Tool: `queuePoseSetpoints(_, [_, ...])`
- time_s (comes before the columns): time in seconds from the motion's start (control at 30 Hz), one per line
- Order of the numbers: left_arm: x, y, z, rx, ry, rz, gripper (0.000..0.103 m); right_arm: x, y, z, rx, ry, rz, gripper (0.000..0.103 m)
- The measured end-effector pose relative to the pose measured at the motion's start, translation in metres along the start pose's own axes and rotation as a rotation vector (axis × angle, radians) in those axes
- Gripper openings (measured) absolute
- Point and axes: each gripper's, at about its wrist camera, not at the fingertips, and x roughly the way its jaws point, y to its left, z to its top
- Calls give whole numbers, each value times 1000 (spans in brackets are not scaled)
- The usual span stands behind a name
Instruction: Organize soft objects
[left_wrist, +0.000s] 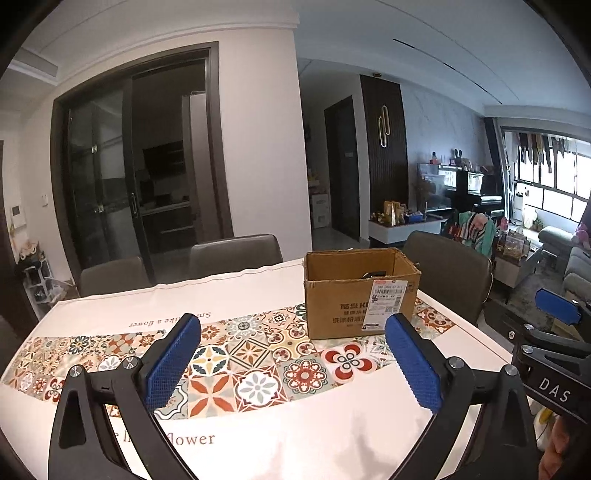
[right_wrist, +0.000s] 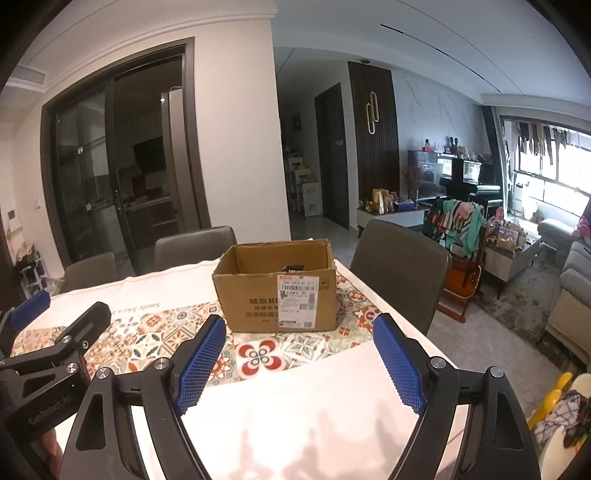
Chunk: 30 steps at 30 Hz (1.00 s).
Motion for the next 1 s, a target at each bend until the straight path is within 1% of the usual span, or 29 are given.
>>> queuePoseSetpoints(0.37, [-25, 0, -11, 18, -31, -4, 103, -22, 0, -19, 15, -8, 15, 83])
queuePoseSetpoints(0.43, [-27, -1, -13, 21, -33, 6, 103, -24, 0, -20, 18, -7, 17, 83])
queuePoseSetpoints(0.53, [-25, -2, -15, 19, -21, 3, 103, -25, -1, -24, 15, -8, 10, 83])
queuePoseSetpoints(0.67, [-24, -1, -19, -2, 0, -35, 103, -24, -1, -25, 17, 0, 14, 83])
queuePoseSetpoints(1.0, [-20, -5, -24, 7, 13, -34, 103, -20, -4, -30, 26, 18, 20, 83])
